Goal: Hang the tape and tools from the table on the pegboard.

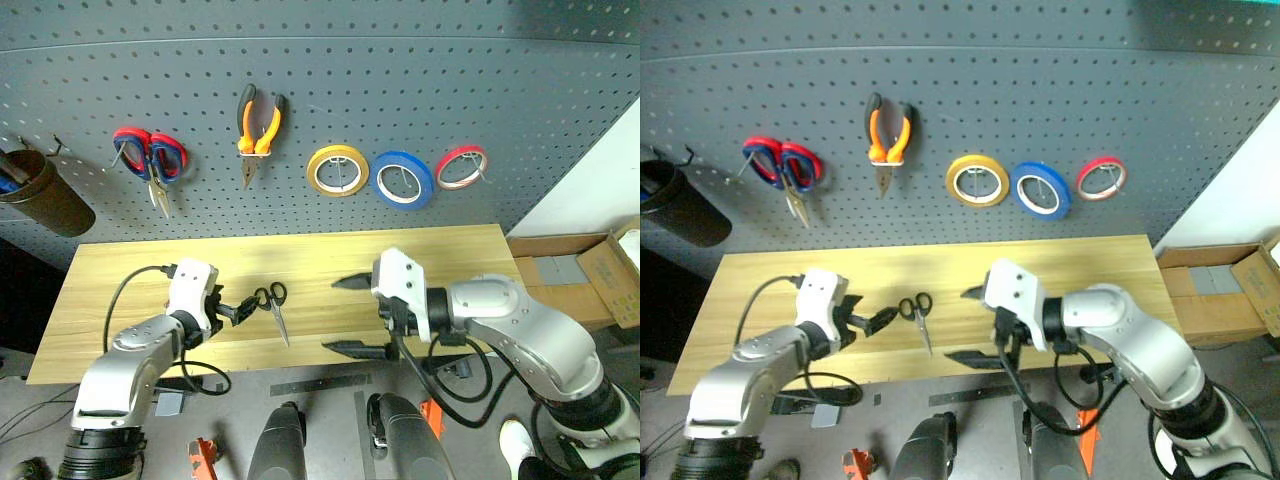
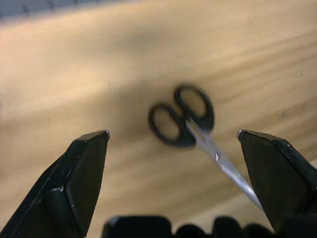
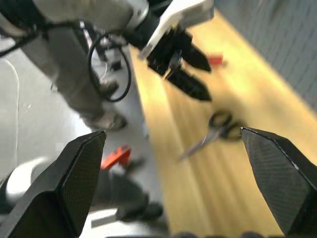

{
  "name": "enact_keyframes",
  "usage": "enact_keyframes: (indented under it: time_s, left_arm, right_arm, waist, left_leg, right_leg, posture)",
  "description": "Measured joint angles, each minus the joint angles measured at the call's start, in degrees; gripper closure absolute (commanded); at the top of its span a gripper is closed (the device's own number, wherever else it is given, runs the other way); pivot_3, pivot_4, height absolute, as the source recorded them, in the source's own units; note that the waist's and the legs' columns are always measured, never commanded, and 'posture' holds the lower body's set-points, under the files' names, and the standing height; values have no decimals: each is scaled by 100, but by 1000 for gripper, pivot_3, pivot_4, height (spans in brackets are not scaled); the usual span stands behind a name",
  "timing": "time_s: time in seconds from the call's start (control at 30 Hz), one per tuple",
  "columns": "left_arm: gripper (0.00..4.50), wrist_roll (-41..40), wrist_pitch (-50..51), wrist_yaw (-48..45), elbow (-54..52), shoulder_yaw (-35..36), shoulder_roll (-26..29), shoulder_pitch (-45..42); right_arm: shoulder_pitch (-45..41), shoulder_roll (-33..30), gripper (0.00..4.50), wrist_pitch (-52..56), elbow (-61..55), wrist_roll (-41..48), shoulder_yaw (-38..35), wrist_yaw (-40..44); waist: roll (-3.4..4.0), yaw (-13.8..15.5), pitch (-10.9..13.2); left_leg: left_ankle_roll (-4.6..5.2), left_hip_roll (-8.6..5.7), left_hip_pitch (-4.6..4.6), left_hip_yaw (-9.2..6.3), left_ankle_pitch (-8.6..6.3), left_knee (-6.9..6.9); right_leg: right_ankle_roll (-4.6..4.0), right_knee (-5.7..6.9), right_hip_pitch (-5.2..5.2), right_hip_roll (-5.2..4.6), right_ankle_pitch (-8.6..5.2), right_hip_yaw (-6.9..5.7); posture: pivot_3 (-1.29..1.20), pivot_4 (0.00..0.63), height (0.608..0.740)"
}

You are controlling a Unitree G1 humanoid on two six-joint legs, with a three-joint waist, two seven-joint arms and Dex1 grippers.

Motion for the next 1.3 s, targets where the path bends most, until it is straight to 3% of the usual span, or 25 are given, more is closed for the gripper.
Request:
enact_keyframes:
  time_s: [0.17, 0.33, 0.6, 0.93, 1.03, 1.13, 1.3]
  left_arm:
    - [0, 167, 967, 1115, -286, -194, -1269, 116]
    - [0, 461, 1214, 1860, -80, -129, -1941, -296]
    - [0, 765, 1098, 2433, 675, 87, -2477, -816]
    - [0, 984, 807, 2695, 1304, 187, -2739, -1354]
    - [873, 984, 786, 2708, 1399, 272, -2800, -1430]
    - [2036, 980, 798, 2703, 1409, 354, -2817, -1433]
    - [3769, 942, 830, 2579, 1409, 458, -2715, -1428]
  right_arm:
    - [99, -36, 19, -18, -123, -1, 133, -28]
    - [111, -38, 19, 10, -145, 5, 172, -77]
    - [106, -63, 19, 100, -145, 13, 176, -109]
    - [107, -96, 19, 200, -145, 128, 174, -95]
    - [107, -96, 0, 315, -148, 273, 159, -89]
    - [86, -144, 0, 355, -135, 307, 160, -104]
    - [-129, -175, 0, 266, 340, -199, 170, -448]
  waist:
    - [-13, -4, 21]
    - [-21, 5, 26]
    - [-42, 0, 48]
    - [-45, 16, 54]
    - [-45, 12, 54]
    - [-45, 10, 54]
    - [-45, 2, 54]
  left_leg:
    - [0, -1, 1, -8, 0, 3]
    - [-1, -5, 2, -11, 1, 6]
    - [-1, -7, -3, -10, 1, 4]
    - [-1, -9, 1, -10, 1, 5]
    - [-1, -9, 1, -10, 1, 4]
    - [-1, -10, 1, -10, 1, 5]
    - [-2, -11, 3, -9, 2, 6]
  right_leg:
    - [2, 1, 5, 2, 1, -7]
    - [5, 1, 12, 2, 3, -7]
    - [5, -7, 12, 1, 4, -7]
    - [6, -7, 16, 0, 4, -8]
    - [6, -7, 17, 0, 4, -8]
    - [8, -7, 17, -2, 4, -7]
    - [11, -8, 18, -2, 7, -8]
  posture:
    - [-58, 315, 740]
    - [-70, 315, 740]
    - [-83, 316, 740]
    - [-99, 311, 740]
    - [-102, 308, 740]
    - [-99, 304, 740]
    - [-97, 301, 740]
